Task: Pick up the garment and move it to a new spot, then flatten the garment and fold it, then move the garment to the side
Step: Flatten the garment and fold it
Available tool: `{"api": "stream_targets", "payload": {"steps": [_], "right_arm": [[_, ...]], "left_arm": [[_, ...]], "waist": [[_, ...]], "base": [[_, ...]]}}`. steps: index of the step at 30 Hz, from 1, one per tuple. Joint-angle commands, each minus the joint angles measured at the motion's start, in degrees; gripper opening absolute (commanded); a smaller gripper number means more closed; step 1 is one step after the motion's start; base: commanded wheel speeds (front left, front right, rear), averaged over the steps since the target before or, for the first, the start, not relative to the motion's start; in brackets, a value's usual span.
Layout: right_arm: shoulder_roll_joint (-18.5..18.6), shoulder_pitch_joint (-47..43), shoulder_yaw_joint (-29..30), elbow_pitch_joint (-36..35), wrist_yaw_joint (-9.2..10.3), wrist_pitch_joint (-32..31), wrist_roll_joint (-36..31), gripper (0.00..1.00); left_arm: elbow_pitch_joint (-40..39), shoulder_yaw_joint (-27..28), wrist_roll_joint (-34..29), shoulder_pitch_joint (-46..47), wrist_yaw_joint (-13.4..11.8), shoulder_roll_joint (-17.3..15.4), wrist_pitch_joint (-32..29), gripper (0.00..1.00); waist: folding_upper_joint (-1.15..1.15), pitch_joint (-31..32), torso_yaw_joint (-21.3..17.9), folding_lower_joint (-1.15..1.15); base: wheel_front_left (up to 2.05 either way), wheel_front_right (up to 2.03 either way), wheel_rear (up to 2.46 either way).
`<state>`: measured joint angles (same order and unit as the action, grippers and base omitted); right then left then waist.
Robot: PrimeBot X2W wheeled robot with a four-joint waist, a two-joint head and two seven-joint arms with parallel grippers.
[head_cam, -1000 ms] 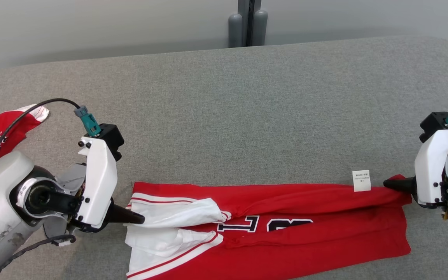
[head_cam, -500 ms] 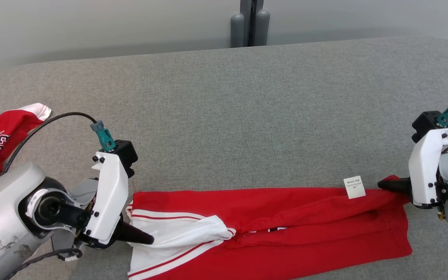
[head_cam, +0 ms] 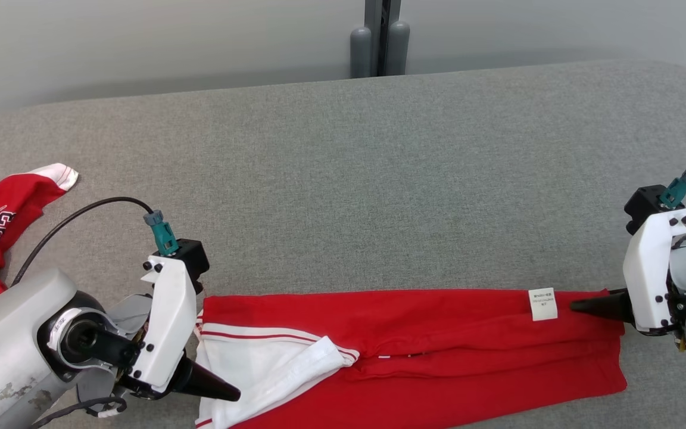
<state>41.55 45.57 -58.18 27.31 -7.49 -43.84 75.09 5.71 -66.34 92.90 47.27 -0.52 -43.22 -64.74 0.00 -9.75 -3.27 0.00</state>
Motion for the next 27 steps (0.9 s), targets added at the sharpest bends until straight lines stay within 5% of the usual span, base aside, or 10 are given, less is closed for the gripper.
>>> {"api": "stream_targets", "payload": {"steps": [1,7,13,22,27], "right_arm": [[0.51,0.36,-0.45,0.07,-0.01,0.23,0.21,1.00],[2.01,-0.13,-1.54,-1.54,-0.01,1.72,0.68,1.00],[2.65,-0.89,1.78,-2.40,-0.01,11.58,0.25,1.00],[1.87,-5.85,9.03,-1.22,-0.01,36.26,-4.48,1.00],[-0.60,-9.95,14.06,2.27,-0.01,49.95,-8.96,1.00]], "left_arm": [[0.38,0.03,-0.20,-0.64,0.14,-0.19,0.22,1.00],[1.72,0.78,-0.21,-1.71,1.25,0.03,2.39,1.00],[2.45,3.12,-1.53,-2.56,3.28,0.16,8.37,1.00],[2.15,10.31,-9.17,-5.79,6.31,-0.50,31.59,1.00],[2.47,13.86,-15.70,-10.03,3.77,-1.67,47.64,1.00]], "waist": [[0.00,0.60,-0.11,0.00],[0.00,4.23,-0.25,0.00],[0.00,7.30,0.14,0.00],[0.00,10.46,0.85,0.00],[0.00,11.33,1.20,0.00]], "base": [[0.00,0.00,0.00],[0.00,0.00,0.00],[0.00,0.00,0.00],[0.00,0.00,0.00],[0.00,0.00,0.00]]}}
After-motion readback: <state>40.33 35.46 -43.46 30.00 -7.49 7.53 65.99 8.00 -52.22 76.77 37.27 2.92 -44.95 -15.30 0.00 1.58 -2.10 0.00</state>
